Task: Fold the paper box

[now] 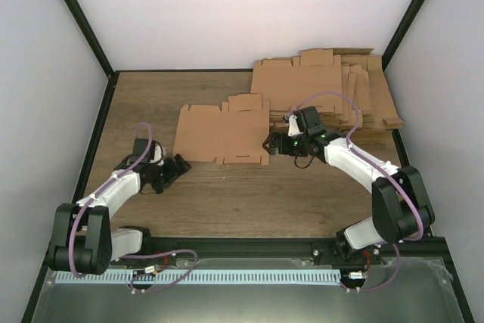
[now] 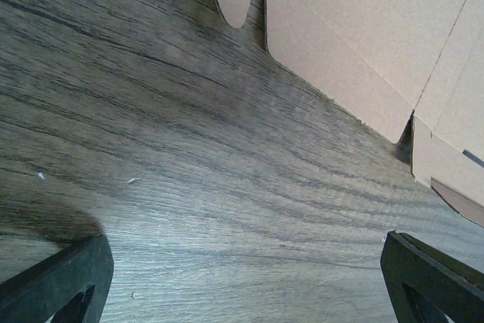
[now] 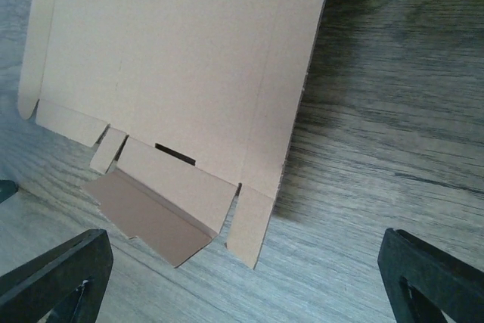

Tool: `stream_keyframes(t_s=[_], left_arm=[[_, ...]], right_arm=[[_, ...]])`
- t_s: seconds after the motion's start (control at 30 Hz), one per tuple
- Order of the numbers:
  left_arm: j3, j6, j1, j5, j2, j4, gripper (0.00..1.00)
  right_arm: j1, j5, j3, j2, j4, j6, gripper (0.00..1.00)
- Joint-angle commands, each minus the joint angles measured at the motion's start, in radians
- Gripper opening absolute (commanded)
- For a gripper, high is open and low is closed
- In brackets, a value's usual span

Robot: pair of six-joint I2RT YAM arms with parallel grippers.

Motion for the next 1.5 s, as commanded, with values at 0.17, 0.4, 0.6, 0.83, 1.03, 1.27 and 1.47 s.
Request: stream_keyframes(t_s=[0.17, 0.4, 0.6, 0.83, 1.03, 1.27, 1.47], left_arm=[[-0.010, 0.000, 0.002, 0.009, 0.002, 0.018, 1.00], [0.021, 0.004, 0.002, -0.007, -0.051, -0.024, 1.00], [0.071, -0.010, 0.002, -0.137, -0.130, -0.123, 1.00], [0.071, 0.001, 0.004, -0.165, -0.116, -0.071, 1.00], [0.141, 0.019, 0.013, -0.139, 0.022, -0.016, 1.00], [0.164, 0.023, 0.012, -0.145, 0.015, -0.018, 1.00], [0.142, 0.031, 0.012, -0.161, -0.036, -0.039, 1.00]], right_arm=[[-0.051, -0.126, -0.020, -0.022, 0.043, -0.026, 1.00], [-0.070, -0.124, -0.011, -0.012, 0.058, -0.026, 1.00], [-0.069, -0.183, -0.027, 0.004, 0.096, -0.036, 0.99], [-0.069, -0.241, -0.009, 0.146, 0.097, -0.002, 0.88], [-0.069, -0.206, 0.007, 0.212, 0.205, 0.047, 0.81], [-0.070, -0.203, 0.066, 0.322, 0.255, 0.082, 0.74], [-0.069, -0.223, 0.072, 0.358, 0.298, 0.082, 0.66]])
